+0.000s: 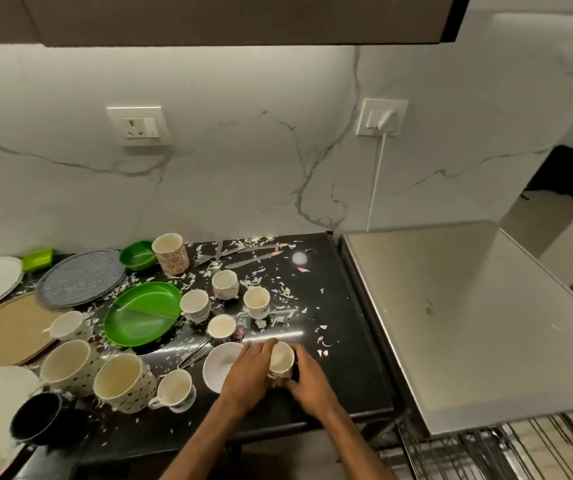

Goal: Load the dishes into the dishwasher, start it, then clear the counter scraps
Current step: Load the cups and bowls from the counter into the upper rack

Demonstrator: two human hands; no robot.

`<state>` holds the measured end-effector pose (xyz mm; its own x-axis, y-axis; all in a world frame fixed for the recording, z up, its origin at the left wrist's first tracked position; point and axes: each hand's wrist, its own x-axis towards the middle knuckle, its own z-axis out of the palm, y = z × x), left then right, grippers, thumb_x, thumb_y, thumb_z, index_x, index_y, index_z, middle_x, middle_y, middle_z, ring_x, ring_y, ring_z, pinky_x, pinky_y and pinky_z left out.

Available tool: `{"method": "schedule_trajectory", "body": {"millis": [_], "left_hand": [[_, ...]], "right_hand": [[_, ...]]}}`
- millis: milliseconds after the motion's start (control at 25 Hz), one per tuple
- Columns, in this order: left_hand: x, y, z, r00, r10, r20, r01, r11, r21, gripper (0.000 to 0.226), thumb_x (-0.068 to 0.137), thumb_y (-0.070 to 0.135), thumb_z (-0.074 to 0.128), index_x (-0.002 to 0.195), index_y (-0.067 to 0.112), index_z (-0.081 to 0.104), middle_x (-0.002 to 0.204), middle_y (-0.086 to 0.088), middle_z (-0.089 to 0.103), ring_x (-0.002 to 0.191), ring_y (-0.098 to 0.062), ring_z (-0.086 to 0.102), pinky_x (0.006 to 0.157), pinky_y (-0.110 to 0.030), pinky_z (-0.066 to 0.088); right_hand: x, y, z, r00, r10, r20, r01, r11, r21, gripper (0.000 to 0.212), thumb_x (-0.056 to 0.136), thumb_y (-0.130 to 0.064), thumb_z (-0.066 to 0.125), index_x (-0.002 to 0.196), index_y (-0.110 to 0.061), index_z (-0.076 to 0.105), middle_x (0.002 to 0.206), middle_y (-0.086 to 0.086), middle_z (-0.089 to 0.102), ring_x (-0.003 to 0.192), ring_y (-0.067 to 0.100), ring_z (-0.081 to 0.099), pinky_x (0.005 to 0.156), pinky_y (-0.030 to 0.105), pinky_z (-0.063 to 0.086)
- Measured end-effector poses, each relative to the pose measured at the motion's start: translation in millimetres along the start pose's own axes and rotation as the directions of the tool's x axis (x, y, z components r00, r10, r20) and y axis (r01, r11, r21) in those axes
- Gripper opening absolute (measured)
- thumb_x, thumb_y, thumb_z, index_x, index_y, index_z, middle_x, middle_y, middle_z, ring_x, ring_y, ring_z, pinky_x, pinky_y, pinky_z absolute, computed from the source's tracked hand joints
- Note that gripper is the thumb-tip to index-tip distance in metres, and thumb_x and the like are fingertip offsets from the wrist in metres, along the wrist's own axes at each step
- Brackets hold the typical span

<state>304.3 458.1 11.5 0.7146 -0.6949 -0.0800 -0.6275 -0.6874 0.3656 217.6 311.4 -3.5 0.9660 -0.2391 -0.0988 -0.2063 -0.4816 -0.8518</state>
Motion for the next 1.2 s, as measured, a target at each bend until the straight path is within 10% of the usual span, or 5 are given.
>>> {"method": "schedule_trajectory", "body": {"millis": [320, 520, 800, 1000, 1200], "left_hand": [[25, 30, 23, 0.978, 0.185, 0.101, -0.137, 0.921, -0.365, 0.067, 0.067, 0.043, 0.083, 0.124, 0.031, 0.050, 0.120, 0.011, 0.058, 0.109, -0.009, 0.057, 0.090, -0.029, 0.048], [27, 82, 27, 0.981, 0.099, 0.170, 0.092, 0.530, -0.843, 0.074, 0.061, 0.053, 0.086, 0.118, 0.022, 0.051, 0.108, -0.003, 0.071, 0.100, -0.021, 0.070, 0.085, -0.044, 0.058], [28, 201, 39, 0.903, 0.107, 0.417, 0.333, 0.440, -0.834, 0.057, 0.082, 0.054, 0.068, 0.121, 0.013, 0.059, 0.102, -0.016, 0.072, 0.090, -0.031, 0.072, 0.072, -0.049, 0.061], [29, 288, 75, 0.791, 0.092, 0.605, 0.535, 0.377, -0.756, 0.066, 0.077, 0.057, 0.072, 0.122, 0.009, 0.064, 0.109, -0.018, 0.072, 0.095, -0.029, 0.072, 0.077, -0.048, 0.061], [21, 379, 138, 0.666, 0.080, 0.742, 0.642, 0.446, -0.624, 0.068, 0.080, 0.062, 0.067, 0.120, 0.007, 0.063, 0.105, -0.018, 0.073, 0.089, -0.031, 0.073, 0.067, -0.039, 0.061]], "right_hand": [[-47, 22, -29, 0.982, 0.117, -0.148, -0.104, 0.990, 0.091, 0.065, 0.078, -0.018, 0.076, 0.137, -0.024, 0.049, 0.131, -0.011, 0.060, 0.120, 0.003, 0.056, 0.106, 0.025, 0.044], [-82, 31, -55, 0.899, 0.266, -0.348, -0.092, 0.891, 0.444, 0.063, 0.085, -0.027, 0.077, 0.140, -0.030, 0.045, 0.124, -0.009, 0.066, 0.115, 0.004, 0.063, 0.097, 0.024, 0.051], [-133, 45, -105, 0.704, 0.536, -0.466, -0.022, 0.672, 0.741, 0.038, 0.087, -0.051, 0.060, 0.115, -0.025, 0.062, 0.112, 0.004, 0.071, 0.101, 0.020, 0.070, 0.089, 0.042, 0.058], [-197, 80, -165, 0.704, 0.511, -0.494, -0.064, 0.738, 0.672, 0.032, 0.098, -0.041, 0.055, 0.129, -0.033, 0.053, 0.126, -0.004, 0.061, 0.111, 0.014, 0.065, 0.092, 0.043, 0.057], [-272, 131, -186, 0.711, 0.423, -0.563, -0.161, 0.876, 0.455, 0.074, 0.084, -0.025, 0.076, 0.146, -0.030, 0.038, 0.139, -0.013, 0.043, 0.125, -0.003, 0.047, 0.102, 0.020, 0.046]]}}
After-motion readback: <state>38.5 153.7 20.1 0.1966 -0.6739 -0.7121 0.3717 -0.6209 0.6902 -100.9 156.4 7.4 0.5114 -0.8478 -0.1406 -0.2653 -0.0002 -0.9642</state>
